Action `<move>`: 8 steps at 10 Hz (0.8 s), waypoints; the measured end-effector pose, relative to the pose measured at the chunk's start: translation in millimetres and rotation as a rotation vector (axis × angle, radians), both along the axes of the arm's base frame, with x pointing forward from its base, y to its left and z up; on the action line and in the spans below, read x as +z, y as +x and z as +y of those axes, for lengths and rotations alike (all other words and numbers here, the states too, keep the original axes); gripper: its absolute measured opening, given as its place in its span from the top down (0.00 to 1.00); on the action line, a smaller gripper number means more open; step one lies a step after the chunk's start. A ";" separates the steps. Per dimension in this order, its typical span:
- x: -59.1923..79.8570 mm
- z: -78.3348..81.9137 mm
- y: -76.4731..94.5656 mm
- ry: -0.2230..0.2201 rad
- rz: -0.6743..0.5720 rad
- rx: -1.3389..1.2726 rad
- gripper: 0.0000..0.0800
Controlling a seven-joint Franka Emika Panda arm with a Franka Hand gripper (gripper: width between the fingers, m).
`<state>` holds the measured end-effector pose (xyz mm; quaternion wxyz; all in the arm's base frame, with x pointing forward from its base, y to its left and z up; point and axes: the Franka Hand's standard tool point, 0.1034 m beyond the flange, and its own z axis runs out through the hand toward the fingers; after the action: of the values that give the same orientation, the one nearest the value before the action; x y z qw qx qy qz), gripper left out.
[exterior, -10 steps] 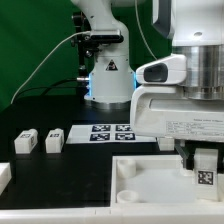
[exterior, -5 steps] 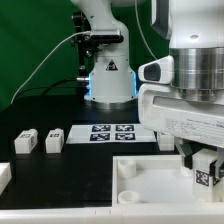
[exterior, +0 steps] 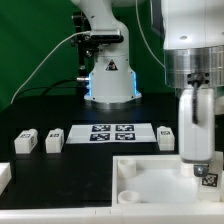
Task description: Assemble one leg
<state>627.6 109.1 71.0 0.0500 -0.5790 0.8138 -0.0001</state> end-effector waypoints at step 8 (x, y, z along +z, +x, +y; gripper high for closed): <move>-4.7 14.8 -4.8 -0.094 -0.029 0.701 0.19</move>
Offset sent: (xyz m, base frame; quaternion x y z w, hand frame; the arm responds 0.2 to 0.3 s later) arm 0.0000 0.0000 0.0000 0.0000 0.0000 0.0000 1.0000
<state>622.8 123.9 66.3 0.0319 -0.8249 0.5637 -0.0284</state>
